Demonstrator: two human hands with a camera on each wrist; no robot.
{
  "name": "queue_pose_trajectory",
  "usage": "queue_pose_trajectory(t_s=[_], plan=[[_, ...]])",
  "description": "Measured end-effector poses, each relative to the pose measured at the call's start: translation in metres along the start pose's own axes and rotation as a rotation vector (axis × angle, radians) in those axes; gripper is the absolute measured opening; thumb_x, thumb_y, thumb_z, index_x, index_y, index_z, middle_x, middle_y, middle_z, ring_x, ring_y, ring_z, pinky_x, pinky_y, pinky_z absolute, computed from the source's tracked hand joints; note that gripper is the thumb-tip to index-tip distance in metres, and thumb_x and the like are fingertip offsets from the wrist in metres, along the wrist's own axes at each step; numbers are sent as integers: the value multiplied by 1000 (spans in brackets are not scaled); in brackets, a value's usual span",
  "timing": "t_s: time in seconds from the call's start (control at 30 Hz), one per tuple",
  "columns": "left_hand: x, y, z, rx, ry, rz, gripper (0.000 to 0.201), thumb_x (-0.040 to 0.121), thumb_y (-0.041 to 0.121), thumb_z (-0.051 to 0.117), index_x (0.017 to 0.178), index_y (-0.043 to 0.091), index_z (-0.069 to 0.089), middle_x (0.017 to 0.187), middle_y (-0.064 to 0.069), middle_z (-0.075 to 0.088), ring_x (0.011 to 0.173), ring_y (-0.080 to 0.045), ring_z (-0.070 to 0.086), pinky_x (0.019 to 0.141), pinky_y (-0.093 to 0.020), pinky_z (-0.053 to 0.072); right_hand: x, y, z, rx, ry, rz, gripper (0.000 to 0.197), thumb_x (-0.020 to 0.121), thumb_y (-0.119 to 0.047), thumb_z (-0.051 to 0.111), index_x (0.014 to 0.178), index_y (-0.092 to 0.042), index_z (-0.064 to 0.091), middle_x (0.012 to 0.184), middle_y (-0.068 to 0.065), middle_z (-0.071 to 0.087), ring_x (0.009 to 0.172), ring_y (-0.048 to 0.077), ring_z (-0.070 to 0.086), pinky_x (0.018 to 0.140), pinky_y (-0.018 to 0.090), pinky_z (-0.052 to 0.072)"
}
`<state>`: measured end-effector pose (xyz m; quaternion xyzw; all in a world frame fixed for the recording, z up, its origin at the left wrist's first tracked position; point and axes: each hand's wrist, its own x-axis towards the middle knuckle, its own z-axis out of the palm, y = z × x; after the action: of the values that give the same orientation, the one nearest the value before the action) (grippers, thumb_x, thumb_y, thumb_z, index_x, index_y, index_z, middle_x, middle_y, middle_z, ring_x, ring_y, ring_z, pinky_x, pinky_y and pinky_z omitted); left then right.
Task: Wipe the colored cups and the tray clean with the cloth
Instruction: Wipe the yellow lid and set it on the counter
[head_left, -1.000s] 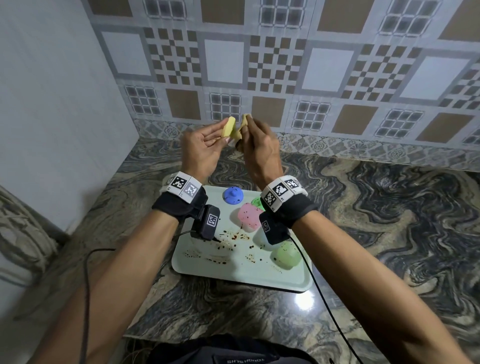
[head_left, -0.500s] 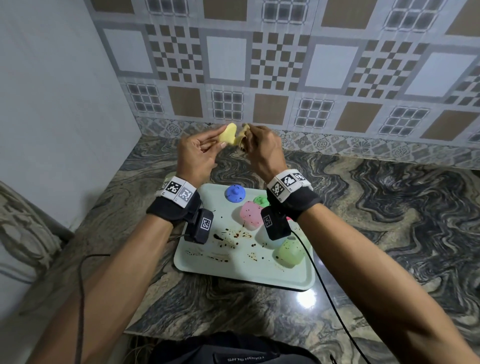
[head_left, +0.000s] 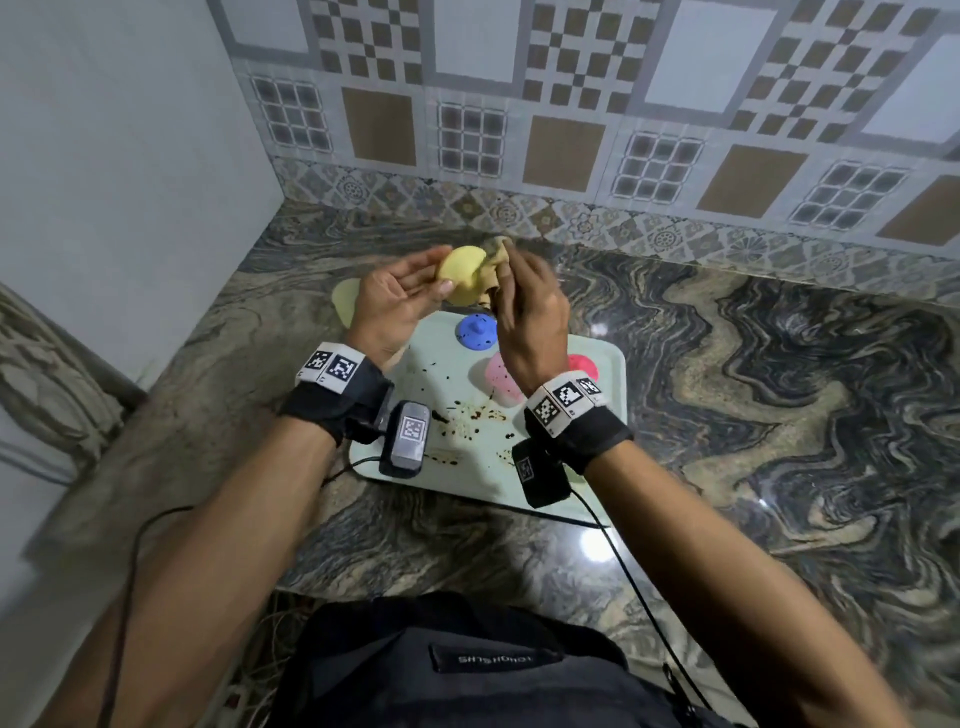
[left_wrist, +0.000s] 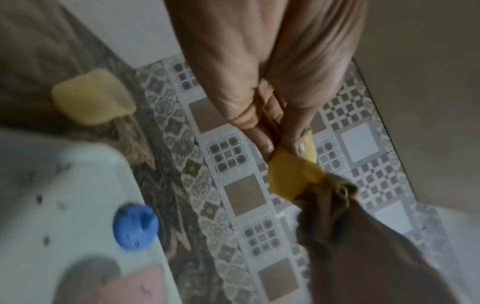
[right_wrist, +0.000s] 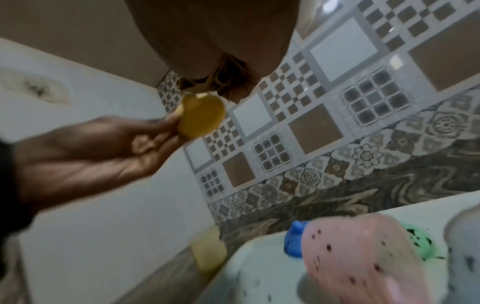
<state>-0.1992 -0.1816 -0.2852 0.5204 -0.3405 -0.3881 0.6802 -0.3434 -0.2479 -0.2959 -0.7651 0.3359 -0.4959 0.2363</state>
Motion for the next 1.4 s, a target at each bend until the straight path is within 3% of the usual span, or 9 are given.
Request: queue_pose_trajectory(t_s=[0.17, 0.3, 0.43, 0.53, 0.77, 0.97, 1.1, 1.3, 1.4], plan=[[-3, -3, 1, -114, 32, -76, 35, 86, -8, 61, 113, 13, 63, 104, 0, 74, 102, -17, 68, 94, -36, 53, -40, 20, 5, -10, -264, 31, 30, 103, -12, 47, 122, 1, 67, 112, 20, 65, 94, 30, 64, 79, 13, 45], [-3, -4, -2, -84, 66, -107, 37, 81, -1, 71, 114, 15, 65, 110, -7, 73, 112, -27, 65, 101, -46, 48, -29, 28, -10, -76, -127, 54, 34, 104, -11, 47, 134, 1, 60, 115, 19, 64, 97, 20, 60, 85, 18, 42], [-9, -6, 5, 3, 62, -120, 38, 85, -4, 68, 120, 9, 62, 104, 0, 74, 99, -15, 70, 87, -29, 56, -9, 17, -16, 2, -52, -24, 35, 105, -12, 48, 137, 0, 56, 121, 17, 59, 92, 21, 65, 82, 13, 54], [-16, -5, 17, 28, 23, -155, 37, 88, -4, 64, 123, 1, 60, 105, 1, 72, 89, -9, 72, 78, -21, 56, -8, 13, -9, -40, -101, -108, 34, 102, -8, 52, 134, 4, 59, 124, 20, 60, 104, 25, 64, 92, 5, 42], [-17, 1, 24, 160, -13, -75, 26, 85, -2, 69, 107, 12, 69, 93, -4, 76, 88, -21, 73, 84, -33, 58, -10, 21, 0, -98, -156, -144, 36, 102, -12, 50, 133, 5, 58, 126, 22, 61, 111, 33, 63, 95, 36, 53], [-12, -5, 24, 246, 40, -46, 33, 86, -3, 67, 119, 1, 65, 105, -18, 72, 86, -18, 73, 81, -32, 59, 0, 21, -8, -56, -179, -79, 35, 99, 1, 51, 132, 11, 56, 122, 30, 58, 98, 25, 58, 86, -3, 36], [-12, -5, 30, 170, 15, -102, 36, 90, -9, 58, 126, -2, 59, 113, -19, 68, 88, -14, 72, 84, -29, 58, -4, 21, -1, -191, -181, -203, 39, 102, -19, 47, 134, 1, 59, 127, 24, 59, 111, 38, 55, 97, 41, 47], [-7, 1, 30, -132, 68, -240, 36, 94, -10, 49, 130, -7, 52, 111, -17, 67, 88, -13, 70, 87, -27, 57, 0, 20, -3, -308, -190, -402, 37, 101, -14, 54, 135, 2, 58, 131, 24, 57, 98, 37, 53, 87, 42, 45], [-2, 7, 27, -304, 88, -282, 24, 96, -7, 48, 114, -1, 62, 94, -8, 74, 86, -13, 71, 87, -26, 56, -2, 22, -1, -347, -224, -463, 37, 103, -14, 51, 136, 2, 56, 134, 24, 55, 92, 35, 50, 76, 46, 48]])
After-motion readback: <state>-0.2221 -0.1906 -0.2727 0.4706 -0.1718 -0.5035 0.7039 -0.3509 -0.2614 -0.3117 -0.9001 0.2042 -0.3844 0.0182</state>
